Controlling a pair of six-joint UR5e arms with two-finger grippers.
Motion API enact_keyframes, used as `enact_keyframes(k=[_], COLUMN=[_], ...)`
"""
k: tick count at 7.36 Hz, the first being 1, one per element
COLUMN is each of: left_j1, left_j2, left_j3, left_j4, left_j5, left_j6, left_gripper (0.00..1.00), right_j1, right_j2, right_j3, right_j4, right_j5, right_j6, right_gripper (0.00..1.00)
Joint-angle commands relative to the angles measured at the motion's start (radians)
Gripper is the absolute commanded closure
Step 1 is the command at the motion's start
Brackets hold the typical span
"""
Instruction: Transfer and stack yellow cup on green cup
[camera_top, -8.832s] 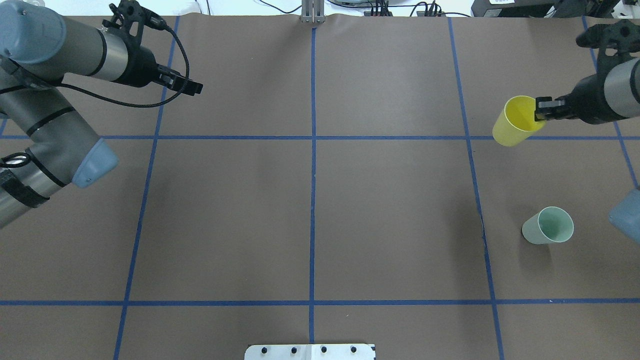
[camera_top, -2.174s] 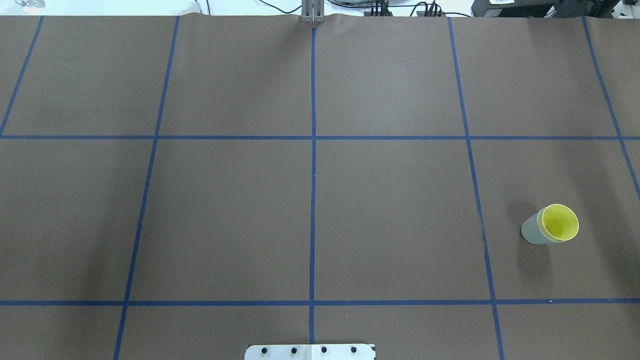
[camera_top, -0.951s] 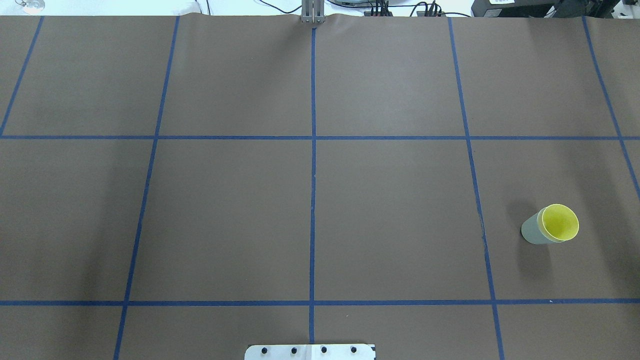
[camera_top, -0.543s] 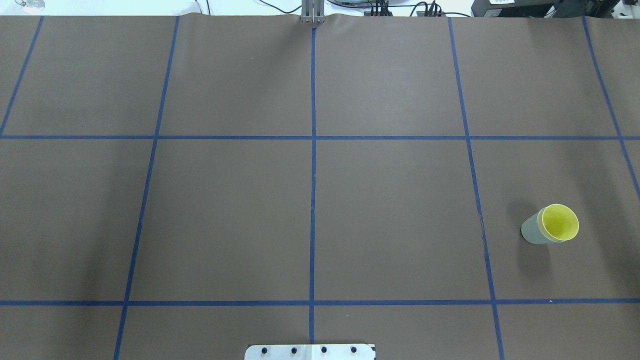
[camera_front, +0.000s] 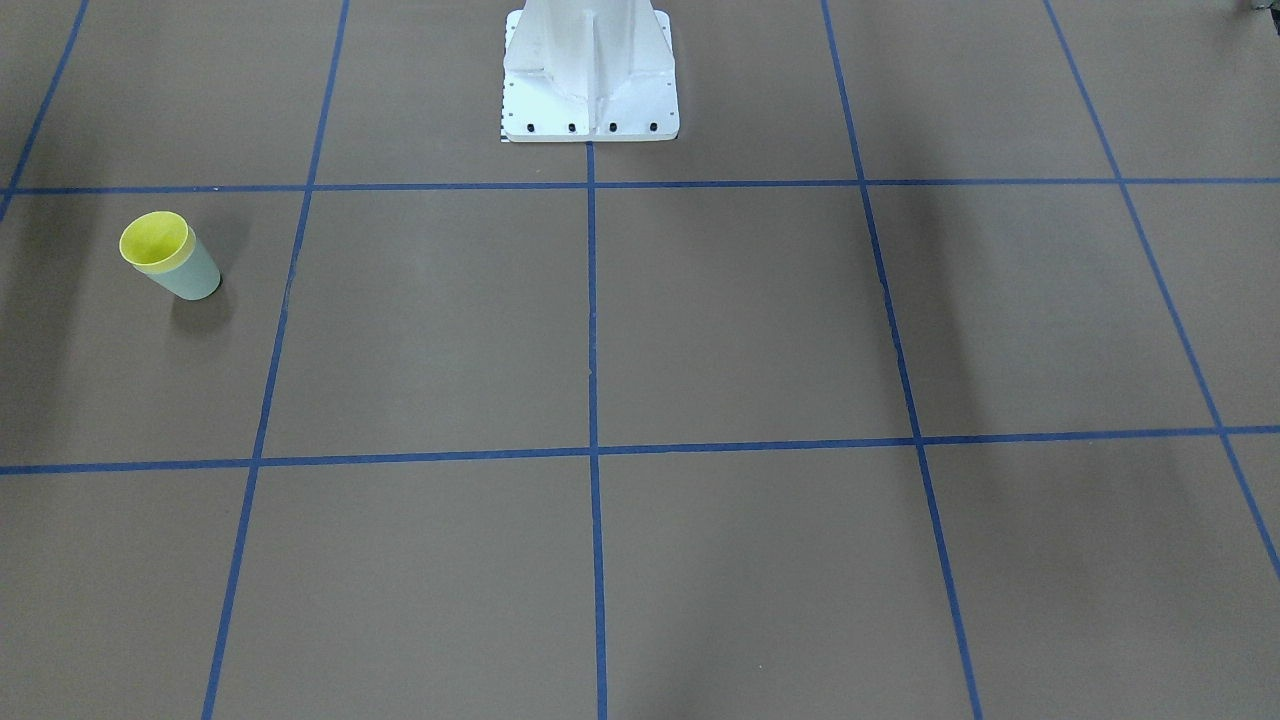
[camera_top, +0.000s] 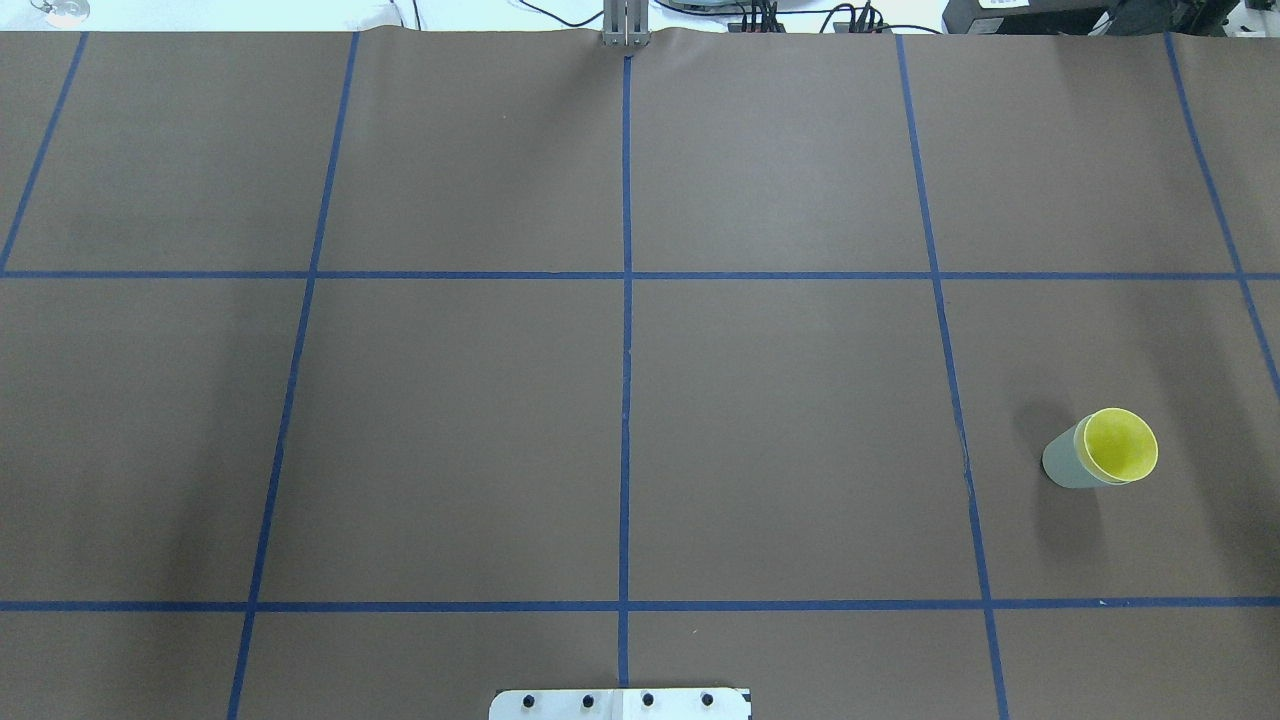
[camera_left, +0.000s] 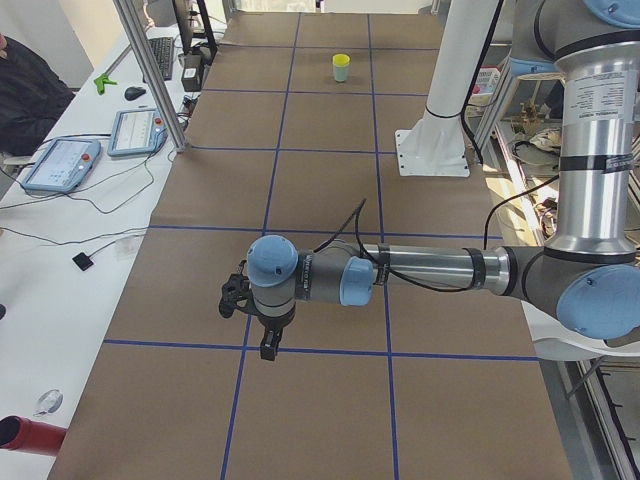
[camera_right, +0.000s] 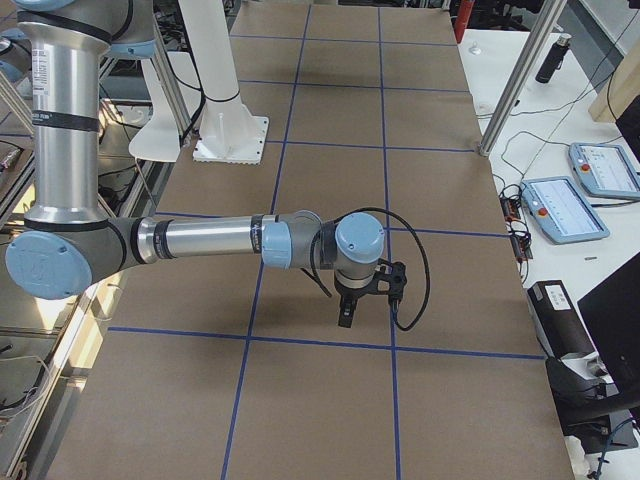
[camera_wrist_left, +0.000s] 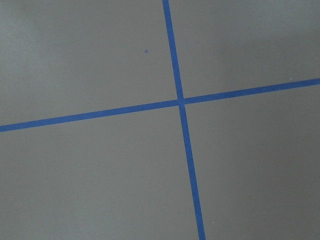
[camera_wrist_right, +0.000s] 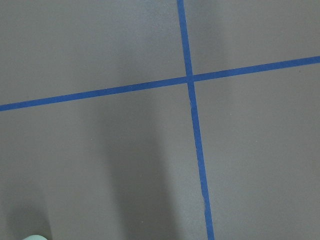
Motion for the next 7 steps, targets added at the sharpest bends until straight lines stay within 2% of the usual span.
enact_keyframes(k=[1,7], left_j1=[0.000,0.002], left_j2=[-0.001,-0.004], left_j3=[0.000,-0.004], left_j4=[0.000,0.002], left_j5=[0.000,-0.002], left_j6=[0.000,-0.014], left_gripper=[0.00,0.00], right_j1=[0.000,0.000], right_j2=[0.001,0.004], right_j3=[-0.001,-0.009], right_j4=[0.000,0.000], right_j5=[0.000,0.000], right_j6=[0.000,0.001], right_gripper=[0.00,0.00])
